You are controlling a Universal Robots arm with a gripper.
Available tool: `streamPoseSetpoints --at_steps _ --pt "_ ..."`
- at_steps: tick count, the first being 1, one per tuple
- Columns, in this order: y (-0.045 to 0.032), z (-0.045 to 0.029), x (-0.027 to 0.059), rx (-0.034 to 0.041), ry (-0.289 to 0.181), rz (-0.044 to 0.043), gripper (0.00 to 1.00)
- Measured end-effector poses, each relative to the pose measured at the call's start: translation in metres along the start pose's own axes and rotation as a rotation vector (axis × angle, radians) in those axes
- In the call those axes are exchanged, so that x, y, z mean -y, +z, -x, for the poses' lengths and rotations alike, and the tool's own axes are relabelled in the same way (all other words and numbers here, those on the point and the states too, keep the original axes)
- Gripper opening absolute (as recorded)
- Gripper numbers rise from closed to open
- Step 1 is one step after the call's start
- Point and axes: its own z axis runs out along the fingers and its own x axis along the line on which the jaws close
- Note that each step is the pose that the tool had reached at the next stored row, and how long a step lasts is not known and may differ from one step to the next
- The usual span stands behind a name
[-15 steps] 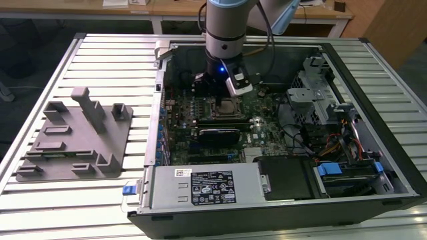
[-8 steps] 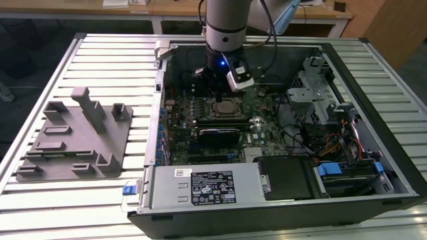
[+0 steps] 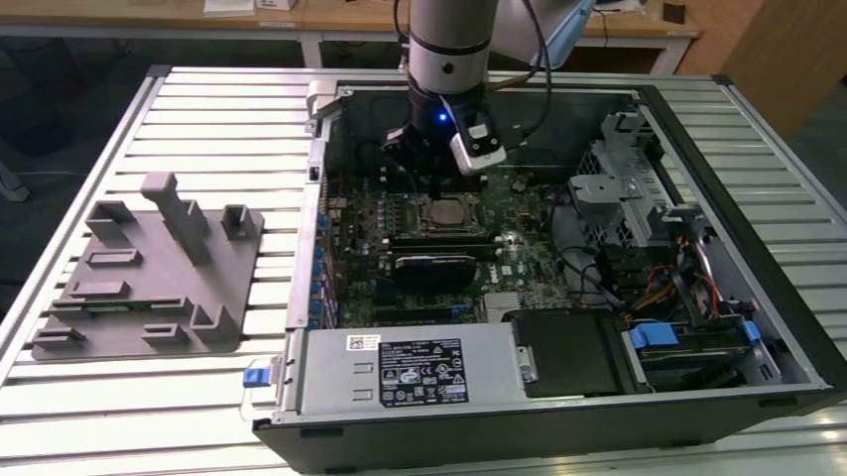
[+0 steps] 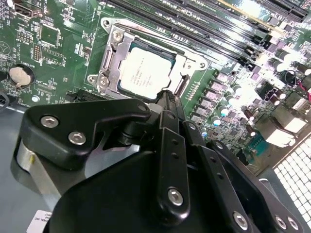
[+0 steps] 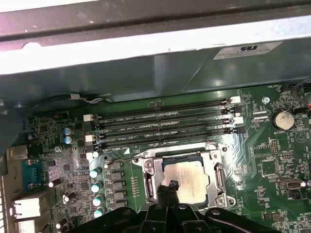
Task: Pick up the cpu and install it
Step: 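Close the cpu cover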
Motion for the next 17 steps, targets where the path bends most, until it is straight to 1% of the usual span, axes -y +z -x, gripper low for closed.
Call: streamPoseSetpoints --at_steps 3,5,9,14,17 --pt "-0.0002 0.0000 0.0000 -0.0001 0.000 -0.0003 0.11" --pt "-0.0003 0.0013 -0.0001 -0.0003 0.000 -0.0005 0.11" --pt "-0.0001 0.0082 -0.0011 -0.0005 0.000 -0.0010 0.11" --pt "-0.0001 0.0181 -0.0025 -0.0009 0.000 -0.0036 0.11" --pt "0.0000 0.0224 -0.0031 -0.0009 0.000 -0.0051 0.11"
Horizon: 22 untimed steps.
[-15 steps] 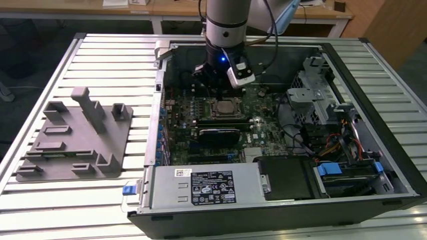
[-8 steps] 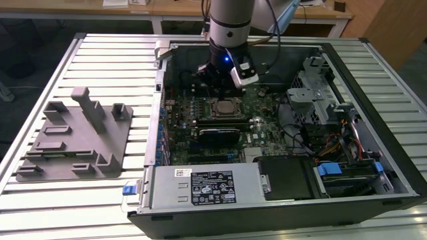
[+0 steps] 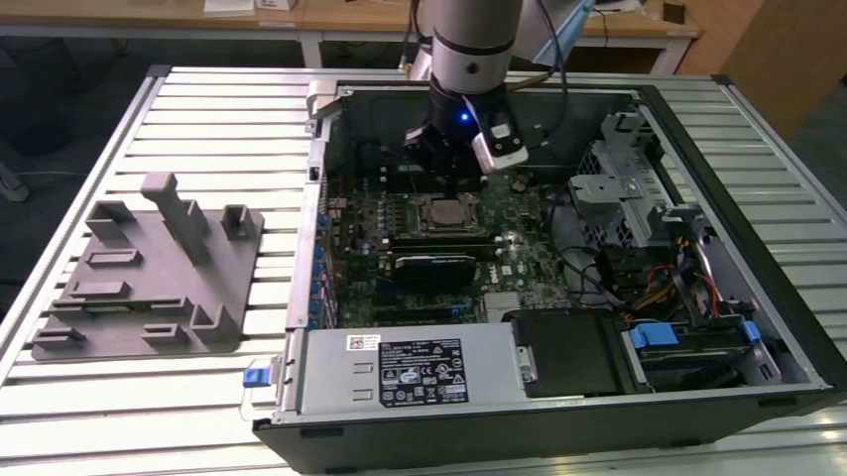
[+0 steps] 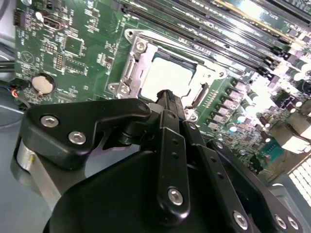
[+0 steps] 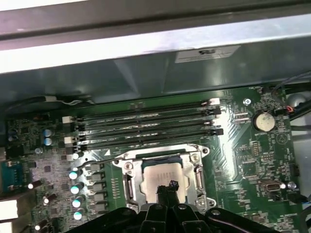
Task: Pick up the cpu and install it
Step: 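Close the cpu cover, then install the first cpu locking lever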
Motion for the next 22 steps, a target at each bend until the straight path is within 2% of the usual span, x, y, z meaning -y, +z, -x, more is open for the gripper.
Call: streamPoseSetpoints --at_steps 5,13,22 --pt "-0.0001 0.0007 -0.0001 0.0001 0.000 -0.0005 0.11" --pt "-0.0104 0.0007 -0.0007 0.0001 0.000 -0.0007 0.11" --pt "-0.0128 0.0007 -0.0008 0.0001 0.000 -0.0005 0.11"
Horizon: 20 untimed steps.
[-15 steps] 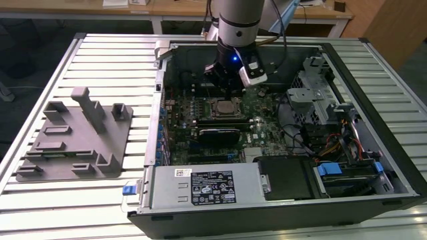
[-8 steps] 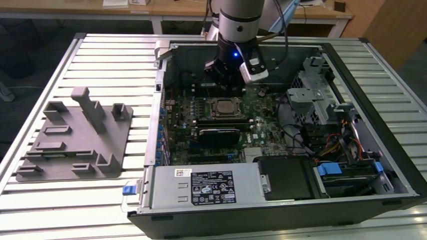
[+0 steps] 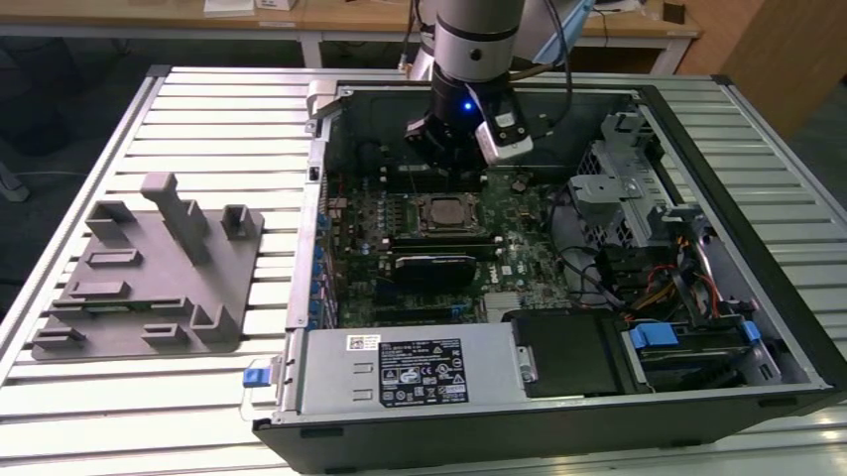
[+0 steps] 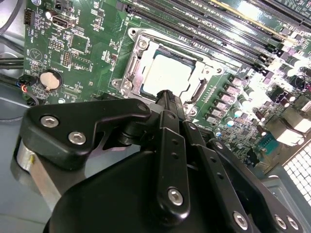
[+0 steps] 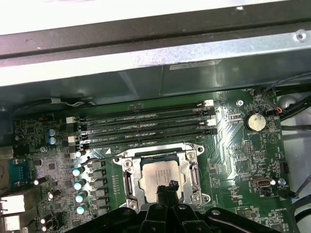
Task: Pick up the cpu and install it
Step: 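Install the first cpu locking lever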
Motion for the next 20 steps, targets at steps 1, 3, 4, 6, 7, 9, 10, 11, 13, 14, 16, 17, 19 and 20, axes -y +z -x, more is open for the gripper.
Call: streamPoseSetpoints --at_steps 1,3,4,6,7,9,10,11,13,14,16,17,19,20 --pt "0.0000 -0.0001 0.0000 0.0000 0.000 0.0000 0.11" --pt "-0.0001 -0.0012 0.0002 -0.0001 0.000 -0.0002 0.11" --pt "-0.0001 -0.0020 0.0003 -0.0001 0.000 -0.0002 0.11" --pt "0.0000 -0.0038 0.0005 0.0000 0.000 0.0000 0.11" --pt "0.0000 -0.0049 0.0007 0.0000 0.000 0.0000 0.11" --pt "-0.0001 -0.0086 0.0012 0.0000 0.000 0.0000 0.11" --pt "-0.0001 -0.0107 0.0016 -0.0001 0.000 -0.0001 0.11" --pt "-0.0001 -0.0128 0.0018 0.0000 0.000 -0.0001 0.11" --pt "-0.0001 -0.0169 0.0024 0.0000 0.000 -0.0001 0.11" --pt "-0.0001 -0.0188 0.0027 -0.0001 0.000 -0.0001 0.11" --pt "-0.0001 -0.0230 0.0033 0.0000 0.000 0.0000 0.11" --pt "-0.0001 -0.0252 0.0036 0.0000 0.000 -0.0001 0.11" --pt "-0.0001 -0.0300 0.0043 0.0000 0.000 0.0000 0.11" --pt "-0.0002 -0.0328 0.0046 0.0000 0.000 0.0000 0.11"
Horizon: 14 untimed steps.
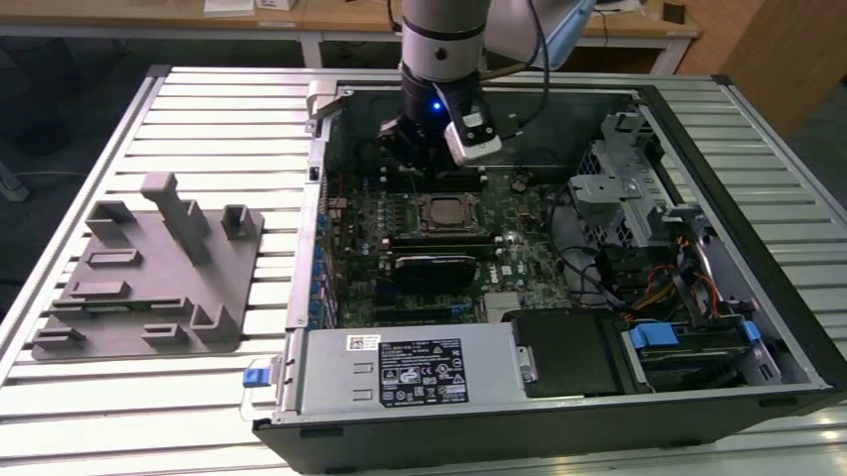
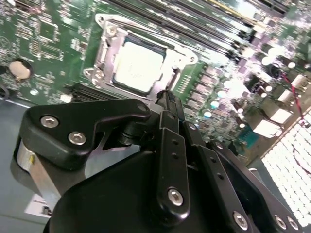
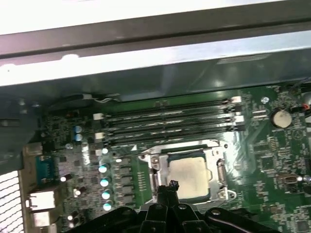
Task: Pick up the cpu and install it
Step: 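Install the first cpu locking lever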
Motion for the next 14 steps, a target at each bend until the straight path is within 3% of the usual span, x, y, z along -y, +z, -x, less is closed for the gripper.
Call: streamPoseSetpoints --at_steps 9,14 --pt "0.0000 -0.0220 0.0031 0.0000 0.000 0.0000 0.11" --pt "0.0000 -0.0297 0.0042 -0.0005 0.000 0.0029 0.11"
